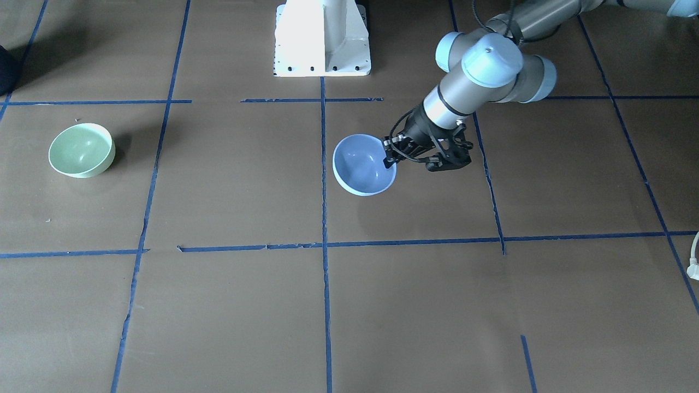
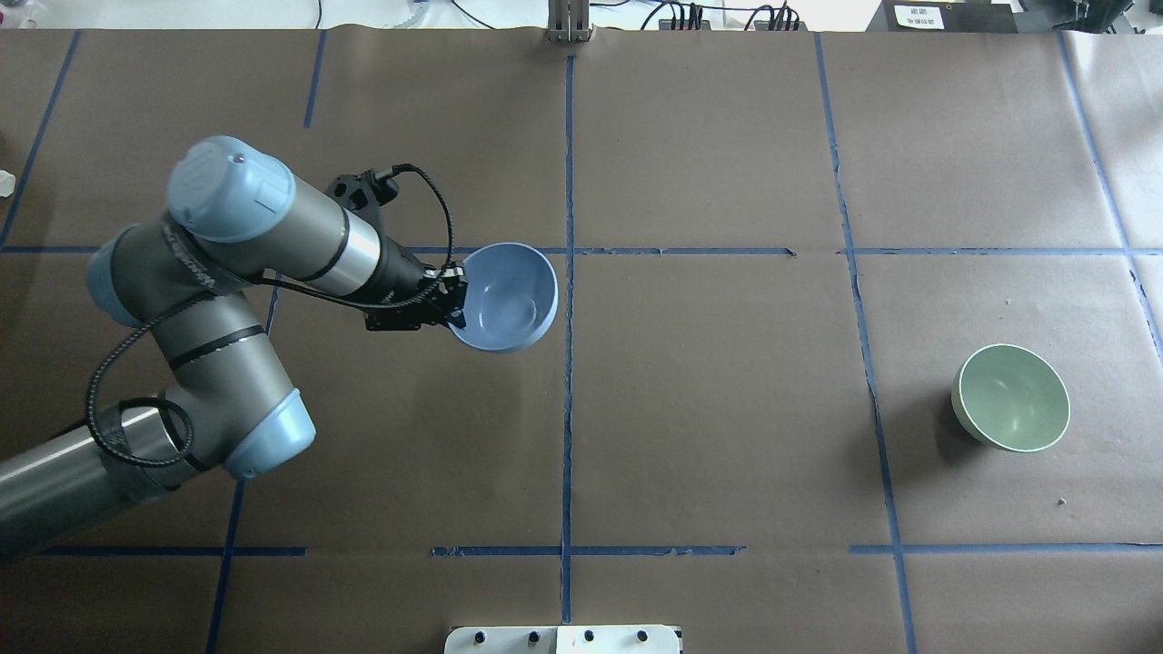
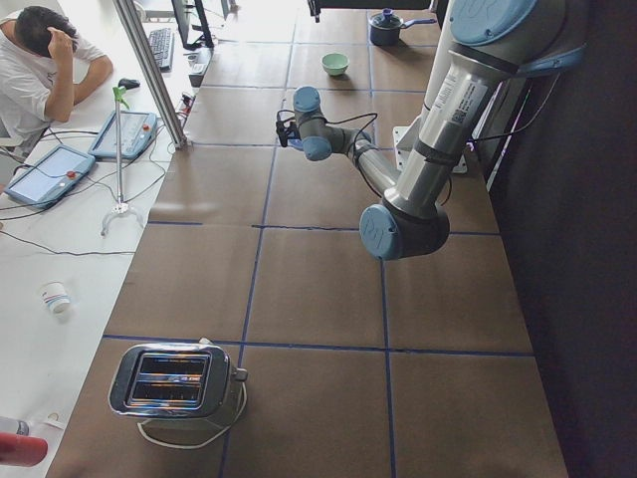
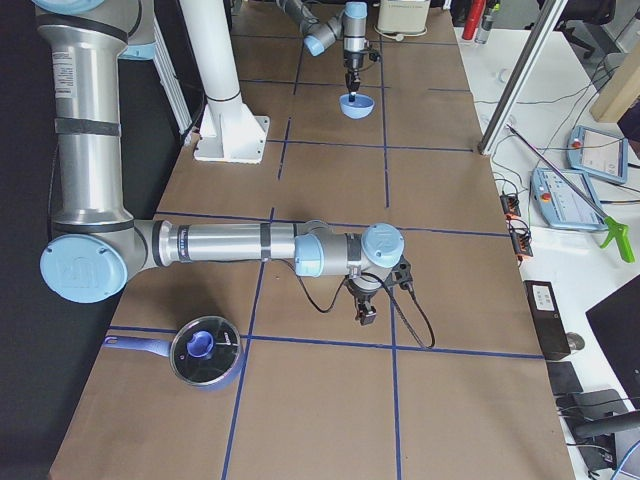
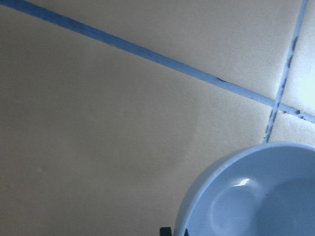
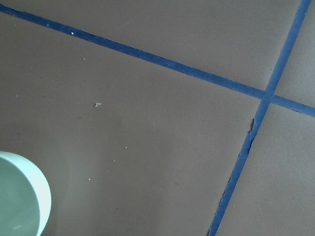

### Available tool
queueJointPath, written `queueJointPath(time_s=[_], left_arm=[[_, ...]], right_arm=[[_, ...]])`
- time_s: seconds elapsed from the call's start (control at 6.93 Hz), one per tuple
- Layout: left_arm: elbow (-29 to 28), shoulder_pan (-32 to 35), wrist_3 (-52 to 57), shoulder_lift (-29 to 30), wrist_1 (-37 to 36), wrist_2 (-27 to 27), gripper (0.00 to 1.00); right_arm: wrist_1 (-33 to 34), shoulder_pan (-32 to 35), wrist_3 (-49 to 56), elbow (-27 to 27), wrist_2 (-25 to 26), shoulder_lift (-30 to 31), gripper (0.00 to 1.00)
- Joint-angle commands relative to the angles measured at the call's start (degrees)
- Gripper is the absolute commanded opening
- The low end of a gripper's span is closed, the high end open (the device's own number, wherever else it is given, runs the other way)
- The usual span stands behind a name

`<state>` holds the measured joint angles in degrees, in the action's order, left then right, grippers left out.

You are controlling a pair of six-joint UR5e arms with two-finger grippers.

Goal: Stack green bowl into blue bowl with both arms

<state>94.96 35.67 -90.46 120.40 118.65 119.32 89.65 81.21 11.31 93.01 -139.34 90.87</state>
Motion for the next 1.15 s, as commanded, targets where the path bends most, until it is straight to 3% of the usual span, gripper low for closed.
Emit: queueJointPath(time_s=[0.0, 0.29, 0.43, 0.58, 0.72, 0.87, 1.01], left_arm=[[-1.2, -4.6, -0.3, 1.9, -1.4, -5.8, 0.00], [-1.3, -6.7, -0.5, 2.2, -1.4, -8.2, 0.02], [-1.4, -8.8, -0.4, 2.3, -1.3, -11.3, 0.09], [-1.6, -9.9, -0.2, 2.2, -1.3, -11.9, 0.35], [-2.4, -10.0, -0.2, 2.2, -0.9, -12.3, 0.72], [-1.1, -10.0, -0.2, 1.9, -0.7, -15.5, 0.99], [3.9, -9.0, -0.2, 1.2, -1.1, -16.0, 0.99]], right_arm=[[0.0, 0.0, -0.1, 0.2, -0.1, -0.1, 1.00], [0.0, 0.0, -0.3, 0.1, -1.2, -0.1, 1.00], [0.0, 0.0, -0.3, 0.1, -1.2, -0.1, 1.00], [0.0, 0.0, -0.3, -0.1, -1.5, -0.1, 1.00], [0.0, 0.0, -0.5, -0.2, -2.5, -0.1, 1.00], [0.0, 0.0, -0.5, 0.2, -2.5, -0.1, 1.00], [-1.2, -0.7, -0.4, 0.7, -2.3, -0.6, 1.00]])
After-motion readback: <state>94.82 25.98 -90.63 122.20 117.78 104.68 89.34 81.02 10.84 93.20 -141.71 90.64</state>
